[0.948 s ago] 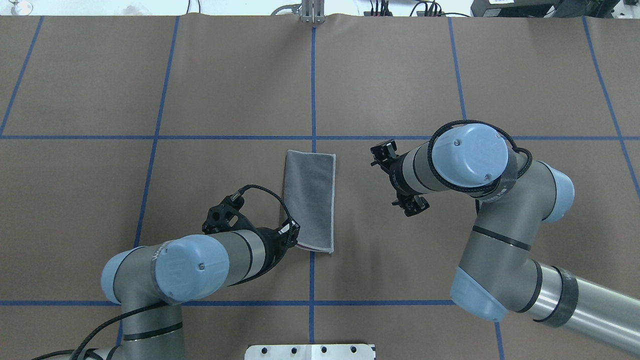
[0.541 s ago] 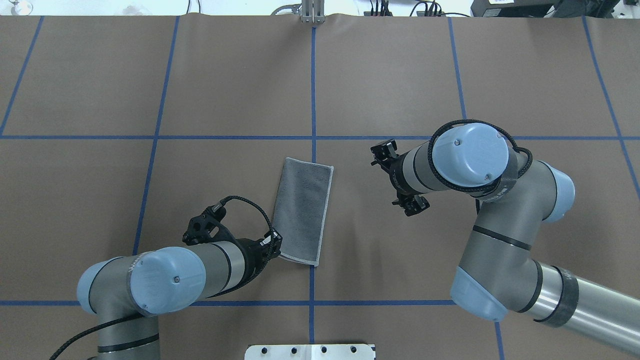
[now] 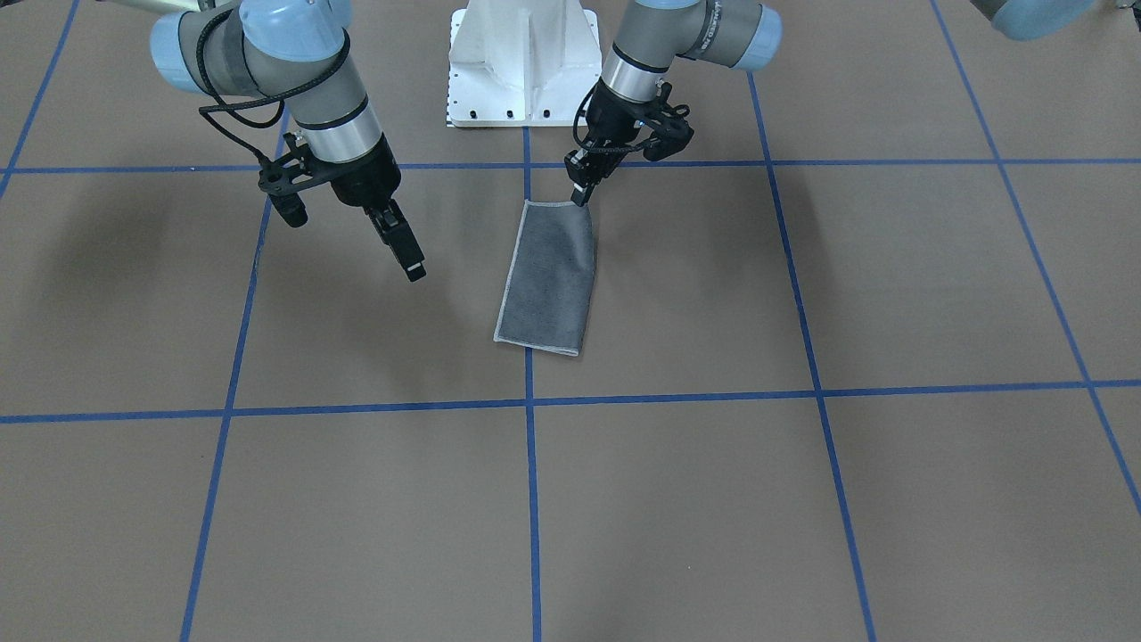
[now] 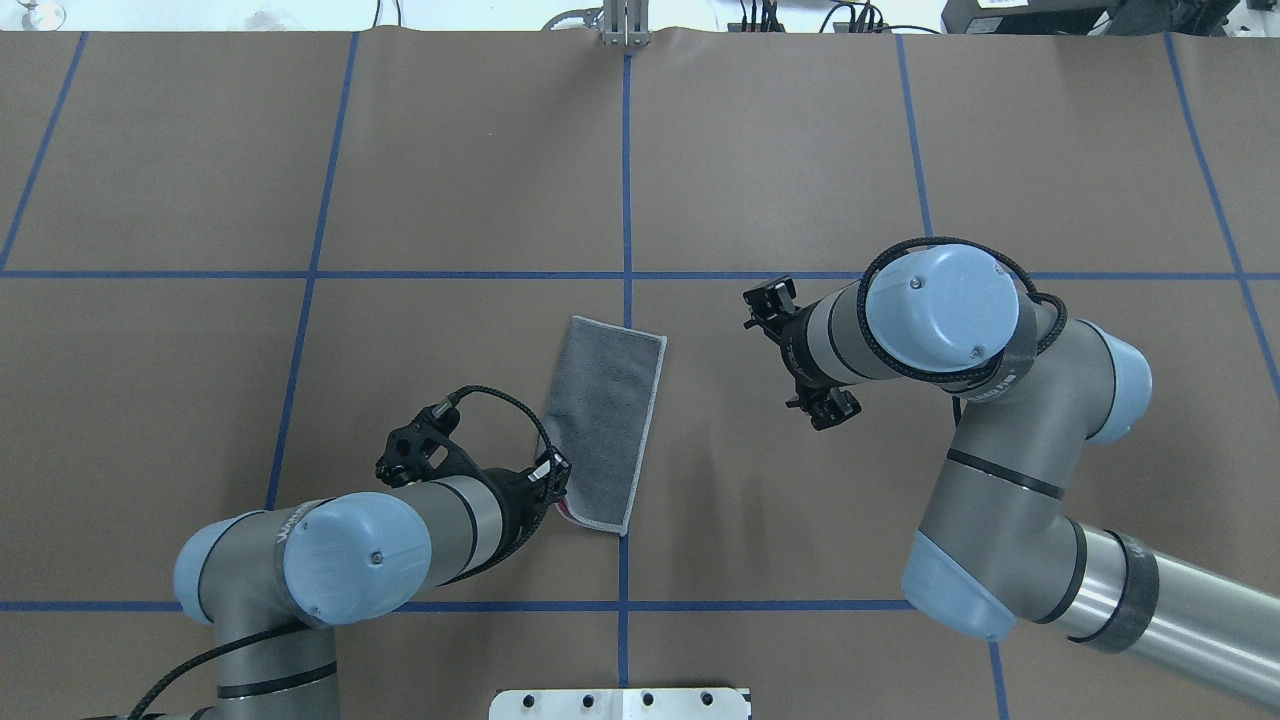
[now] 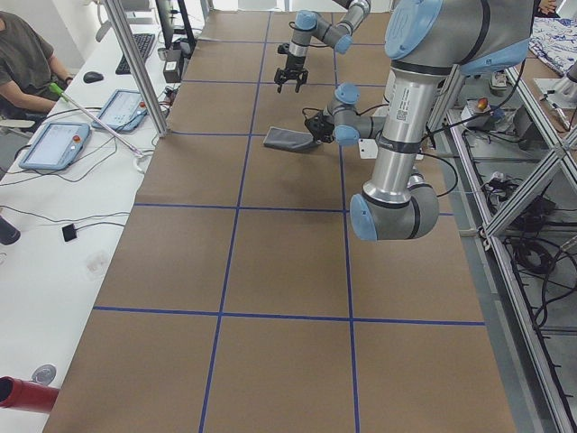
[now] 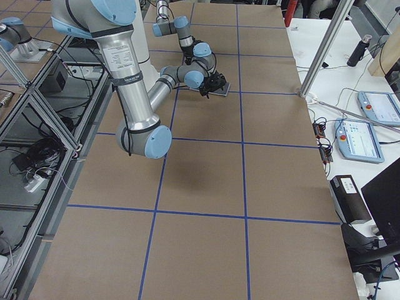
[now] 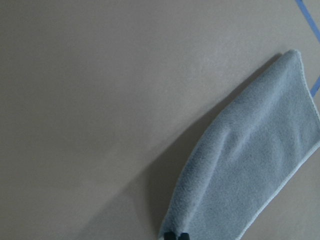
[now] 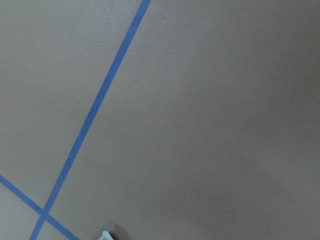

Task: Fold towel twice with both arms
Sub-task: 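Grasp the towel's near end with the left gripper and lift it, then fold the held near end over onto the towel's far end with the left gripper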

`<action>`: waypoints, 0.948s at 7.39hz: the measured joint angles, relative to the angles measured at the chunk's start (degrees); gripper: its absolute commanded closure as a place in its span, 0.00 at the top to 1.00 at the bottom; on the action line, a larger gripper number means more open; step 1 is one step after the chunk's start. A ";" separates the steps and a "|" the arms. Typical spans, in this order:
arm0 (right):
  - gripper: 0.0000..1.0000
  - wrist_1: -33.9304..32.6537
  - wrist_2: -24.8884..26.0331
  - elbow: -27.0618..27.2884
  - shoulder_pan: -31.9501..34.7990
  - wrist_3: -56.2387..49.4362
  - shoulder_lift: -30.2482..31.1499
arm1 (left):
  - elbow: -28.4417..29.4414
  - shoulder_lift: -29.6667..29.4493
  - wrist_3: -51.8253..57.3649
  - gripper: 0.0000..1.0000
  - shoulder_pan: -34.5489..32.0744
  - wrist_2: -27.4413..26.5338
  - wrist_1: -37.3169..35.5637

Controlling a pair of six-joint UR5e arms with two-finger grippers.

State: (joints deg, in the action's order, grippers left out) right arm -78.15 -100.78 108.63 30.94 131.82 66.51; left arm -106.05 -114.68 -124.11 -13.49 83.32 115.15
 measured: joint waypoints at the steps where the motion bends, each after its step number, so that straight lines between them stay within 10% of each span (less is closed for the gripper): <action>1: 1.00 -0.06 -0.21 -0.07 0.52 -0.24 0.11 | 1.56 -2.09 0.21 0.00 -0.86 -0.38 -0.01; 7: 1.00 -0.16 -0.47 -0.71 1.60 -3.22 0.61 | 12.28 -11.80 4.47 0.00 -9.92 0.09 0.74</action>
State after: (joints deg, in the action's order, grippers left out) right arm -78.31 -101.25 107.92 32.54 128.60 67.12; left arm -93.77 -126.48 -119.64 -23.41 83.41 115.89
